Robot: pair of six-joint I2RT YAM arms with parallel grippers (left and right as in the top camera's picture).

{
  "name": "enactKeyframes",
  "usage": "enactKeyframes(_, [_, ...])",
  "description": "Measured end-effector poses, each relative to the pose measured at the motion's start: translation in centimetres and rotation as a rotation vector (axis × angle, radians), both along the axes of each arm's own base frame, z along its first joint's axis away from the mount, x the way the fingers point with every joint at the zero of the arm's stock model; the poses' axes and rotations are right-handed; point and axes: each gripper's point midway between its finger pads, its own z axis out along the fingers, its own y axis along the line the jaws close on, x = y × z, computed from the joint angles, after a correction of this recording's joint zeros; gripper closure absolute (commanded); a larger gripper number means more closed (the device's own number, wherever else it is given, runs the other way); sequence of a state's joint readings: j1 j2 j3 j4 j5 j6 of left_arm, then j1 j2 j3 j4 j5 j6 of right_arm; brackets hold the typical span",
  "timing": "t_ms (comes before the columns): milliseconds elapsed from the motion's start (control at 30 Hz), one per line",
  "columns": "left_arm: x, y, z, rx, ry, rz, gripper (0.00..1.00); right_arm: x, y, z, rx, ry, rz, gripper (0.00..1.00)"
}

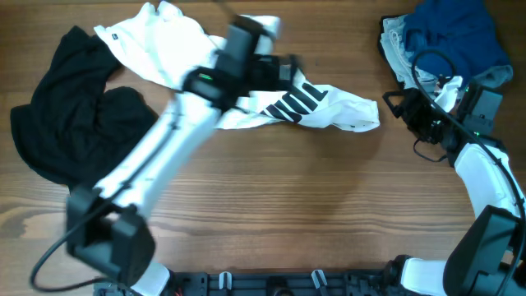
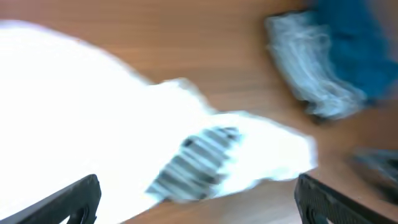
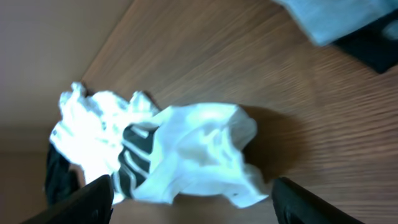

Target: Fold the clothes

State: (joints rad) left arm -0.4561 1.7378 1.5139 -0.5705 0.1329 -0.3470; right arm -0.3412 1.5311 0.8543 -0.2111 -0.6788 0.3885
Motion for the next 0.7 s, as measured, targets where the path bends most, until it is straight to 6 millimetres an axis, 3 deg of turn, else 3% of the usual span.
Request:
enactKeyframes(67, [-0.1,5.5,-1.5,0.081,0.093,0.122,0.0,-0.3,0.7,0.2,-0.002,-0.006,0.035,0.21])
enactKeyframes(167, [-0.8,12.2,-3.9,0.163,0.226,0.285,0.0,-0.5,2.9,0.5,-0.015,-0.02,0.11,0.21])
enactKeyframes(400, [-1.7,22.5,-8.7,0.205,0.379,0.552,0.0,-0.9,8.5,0.0,-0.068,-0.017,0.259,0.21])
enactKeyframes(433, [-2.4,24.8,-10.1,0.211,0.423,0.604,0.0,-1.1,9.9,-0.2,-0.091,-0.014,0.291,0.2])
enactKeyframes(500, [-2.9,27.0,-11.6,0.216,0.46,0.655,0.0,-1.3,11.0,-0.5,-0.12,-0.011,0.313,0.2])
enactKeyframes(700, [-4.5,30.2,-14.7,0.232,0.543,0.721,0.0,-1.3,12.7,-0.9,-0.192,-0.017,0.339,0.2])
